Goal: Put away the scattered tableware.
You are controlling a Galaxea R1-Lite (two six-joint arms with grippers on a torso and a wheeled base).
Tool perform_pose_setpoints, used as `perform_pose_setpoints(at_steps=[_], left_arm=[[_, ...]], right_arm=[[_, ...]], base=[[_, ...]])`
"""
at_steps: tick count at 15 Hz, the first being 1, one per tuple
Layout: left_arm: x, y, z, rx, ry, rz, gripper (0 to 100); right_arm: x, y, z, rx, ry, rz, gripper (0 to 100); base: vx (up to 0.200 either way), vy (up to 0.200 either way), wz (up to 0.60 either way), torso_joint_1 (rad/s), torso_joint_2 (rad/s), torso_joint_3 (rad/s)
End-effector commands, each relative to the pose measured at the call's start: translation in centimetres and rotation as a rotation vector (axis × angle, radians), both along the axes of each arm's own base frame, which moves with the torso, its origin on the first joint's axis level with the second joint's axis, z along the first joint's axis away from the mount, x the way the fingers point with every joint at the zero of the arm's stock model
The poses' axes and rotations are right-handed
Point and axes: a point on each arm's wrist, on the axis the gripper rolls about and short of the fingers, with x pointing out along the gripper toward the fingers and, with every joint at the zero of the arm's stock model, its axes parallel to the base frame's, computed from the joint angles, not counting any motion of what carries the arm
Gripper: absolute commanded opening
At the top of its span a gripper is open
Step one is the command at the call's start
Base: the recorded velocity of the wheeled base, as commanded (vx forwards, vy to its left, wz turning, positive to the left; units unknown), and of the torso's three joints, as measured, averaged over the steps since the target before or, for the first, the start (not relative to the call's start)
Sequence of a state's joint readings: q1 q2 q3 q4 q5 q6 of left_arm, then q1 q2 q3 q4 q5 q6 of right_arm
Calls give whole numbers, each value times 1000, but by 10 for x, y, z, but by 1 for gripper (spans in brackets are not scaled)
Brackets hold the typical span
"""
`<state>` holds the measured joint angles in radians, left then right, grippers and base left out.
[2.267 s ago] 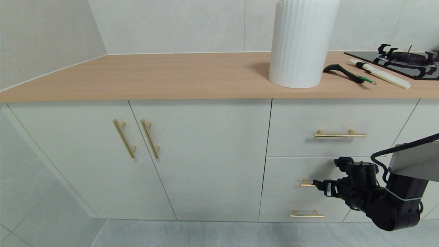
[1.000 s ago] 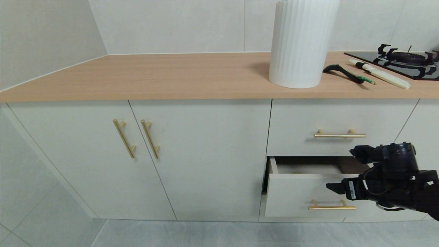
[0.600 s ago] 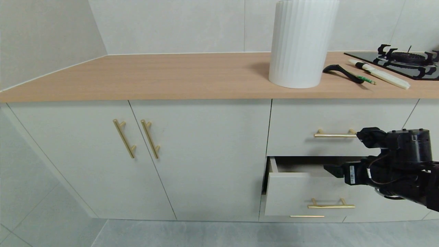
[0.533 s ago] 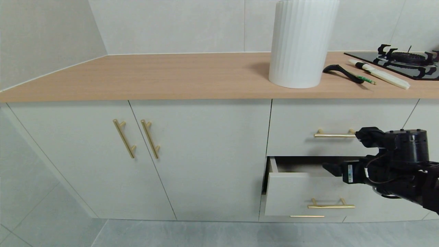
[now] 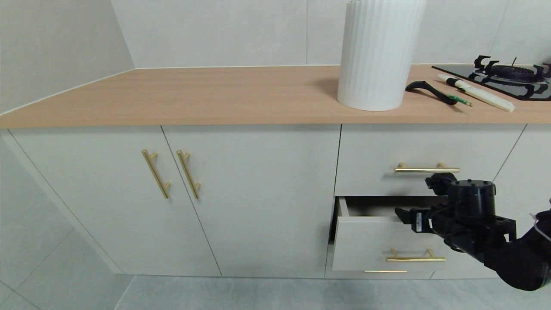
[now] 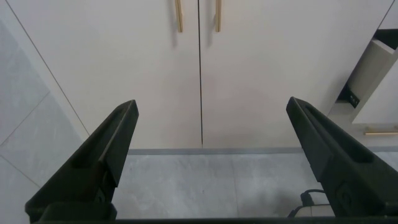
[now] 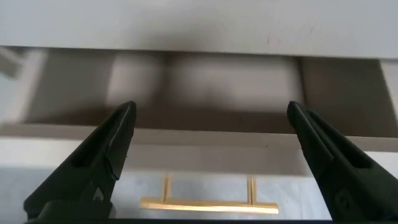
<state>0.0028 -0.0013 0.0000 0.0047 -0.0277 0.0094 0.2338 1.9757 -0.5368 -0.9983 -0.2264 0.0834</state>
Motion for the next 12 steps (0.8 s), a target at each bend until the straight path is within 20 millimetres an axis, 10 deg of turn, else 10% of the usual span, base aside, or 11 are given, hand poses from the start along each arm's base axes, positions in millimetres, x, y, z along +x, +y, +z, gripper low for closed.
perform_pose_setpoints(at_steps=[1,12], left_arm=[[0,0,0,0,1,0,100],[0,0,0,0,1,0,100]], right_arm=[[2,1,-15,-13,47,-1,100],[-17,1,0,-29,109,27,100]], base=[[0,0,0,0,0,0],[0,0,0,0,0,0]])
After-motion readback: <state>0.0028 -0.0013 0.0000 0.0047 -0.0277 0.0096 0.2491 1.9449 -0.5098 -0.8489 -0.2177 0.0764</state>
